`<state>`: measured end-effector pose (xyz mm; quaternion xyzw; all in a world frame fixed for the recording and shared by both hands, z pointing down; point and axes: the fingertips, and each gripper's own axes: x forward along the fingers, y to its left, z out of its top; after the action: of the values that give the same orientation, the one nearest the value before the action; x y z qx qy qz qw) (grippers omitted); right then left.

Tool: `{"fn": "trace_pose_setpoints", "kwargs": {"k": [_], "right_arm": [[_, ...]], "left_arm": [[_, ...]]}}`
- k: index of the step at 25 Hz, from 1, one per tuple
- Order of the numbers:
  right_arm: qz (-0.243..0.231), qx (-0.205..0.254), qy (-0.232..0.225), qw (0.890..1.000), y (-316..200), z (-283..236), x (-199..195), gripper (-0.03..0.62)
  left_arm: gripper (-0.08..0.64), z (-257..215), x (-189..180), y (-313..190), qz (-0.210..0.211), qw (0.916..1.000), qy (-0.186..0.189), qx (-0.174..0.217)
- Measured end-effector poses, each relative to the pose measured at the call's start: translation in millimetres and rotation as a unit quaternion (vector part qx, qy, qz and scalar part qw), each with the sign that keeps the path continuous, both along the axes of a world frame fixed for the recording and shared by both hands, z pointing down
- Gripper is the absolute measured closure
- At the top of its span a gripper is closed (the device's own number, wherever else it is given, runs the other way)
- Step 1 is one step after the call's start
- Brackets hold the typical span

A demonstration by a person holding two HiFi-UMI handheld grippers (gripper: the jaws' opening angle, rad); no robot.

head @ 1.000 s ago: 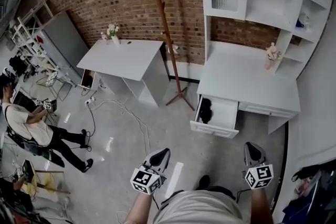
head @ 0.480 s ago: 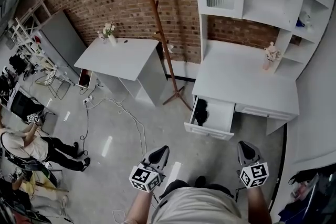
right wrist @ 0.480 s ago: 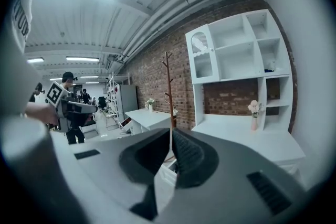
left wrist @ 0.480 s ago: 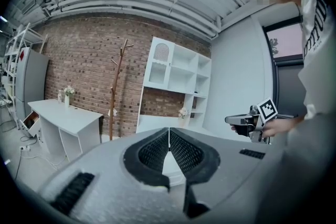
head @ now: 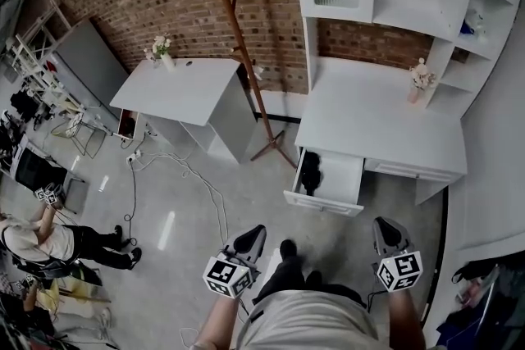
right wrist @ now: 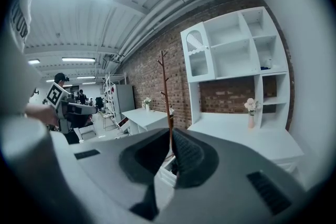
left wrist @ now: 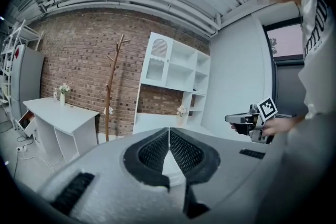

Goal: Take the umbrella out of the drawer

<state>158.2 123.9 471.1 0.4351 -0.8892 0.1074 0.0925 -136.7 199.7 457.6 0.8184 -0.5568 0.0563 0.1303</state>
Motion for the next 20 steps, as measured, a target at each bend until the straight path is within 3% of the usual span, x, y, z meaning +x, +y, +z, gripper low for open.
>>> {"fn": "trace_pose_setpoints", "kwargs": {"k": [20], "right_arm": [[0.037,-0.015,0.025,0.999,-83.6,17.0,-28.3,0.558]], "left_arm": [[0.534,36.1,-25.1,-124.0,0.05,0.9986,0.007,-0.014]]}}
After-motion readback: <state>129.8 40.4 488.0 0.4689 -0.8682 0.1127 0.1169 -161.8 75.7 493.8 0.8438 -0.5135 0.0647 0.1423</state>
